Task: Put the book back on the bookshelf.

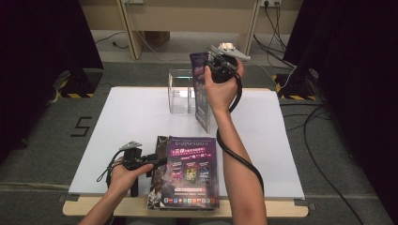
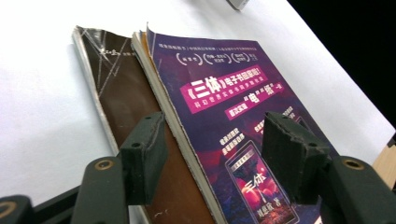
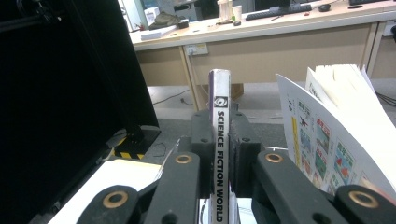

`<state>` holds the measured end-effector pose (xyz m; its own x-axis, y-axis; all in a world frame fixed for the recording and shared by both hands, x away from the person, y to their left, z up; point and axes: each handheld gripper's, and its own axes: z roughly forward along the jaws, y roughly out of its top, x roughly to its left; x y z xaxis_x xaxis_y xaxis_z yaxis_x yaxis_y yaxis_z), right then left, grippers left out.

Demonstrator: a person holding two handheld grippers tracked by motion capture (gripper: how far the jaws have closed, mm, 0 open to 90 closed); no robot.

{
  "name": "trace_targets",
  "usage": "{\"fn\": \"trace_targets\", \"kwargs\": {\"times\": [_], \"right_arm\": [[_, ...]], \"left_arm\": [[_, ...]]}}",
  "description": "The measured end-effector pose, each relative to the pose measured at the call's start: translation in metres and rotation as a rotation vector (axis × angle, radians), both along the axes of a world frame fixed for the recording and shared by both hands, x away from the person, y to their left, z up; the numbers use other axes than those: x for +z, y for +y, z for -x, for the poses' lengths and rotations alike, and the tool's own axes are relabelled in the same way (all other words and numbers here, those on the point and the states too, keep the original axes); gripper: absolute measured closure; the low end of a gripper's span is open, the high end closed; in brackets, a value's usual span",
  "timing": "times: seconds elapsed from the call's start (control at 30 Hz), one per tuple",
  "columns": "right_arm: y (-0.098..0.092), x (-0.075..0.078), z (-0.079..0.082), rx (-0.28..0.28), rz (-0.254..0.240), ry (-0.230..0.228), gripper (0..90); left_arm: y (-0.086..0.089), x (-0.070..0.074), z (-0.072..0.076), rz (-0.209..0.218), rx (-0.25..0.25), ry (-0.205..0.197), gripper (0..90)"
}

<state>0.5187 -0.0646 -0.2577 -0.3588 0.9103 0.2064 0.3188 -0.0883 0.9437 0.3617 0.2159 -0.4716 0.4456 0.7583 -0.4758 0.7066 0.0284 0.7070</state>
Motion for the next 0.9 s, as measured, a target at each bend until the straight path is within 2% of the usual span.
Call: {"fn": "trace_targets", "kwargs": {"times": [0.7, 0.9], "right_arm": [[0.007, -0.002, -0.019, -0.006, 0.001, 0.000, 83.1], [0.009, -0.001, -0.025, -0.008, 0.001, -0.019, 83.2]], "left_arm": [[0.004, -0.003, -0.001, -0.001, 0.009, 0.010, 39.1], [0.003, -0.003, 0.000, -0.002, 0.005, 0.009, 39.2]]}}
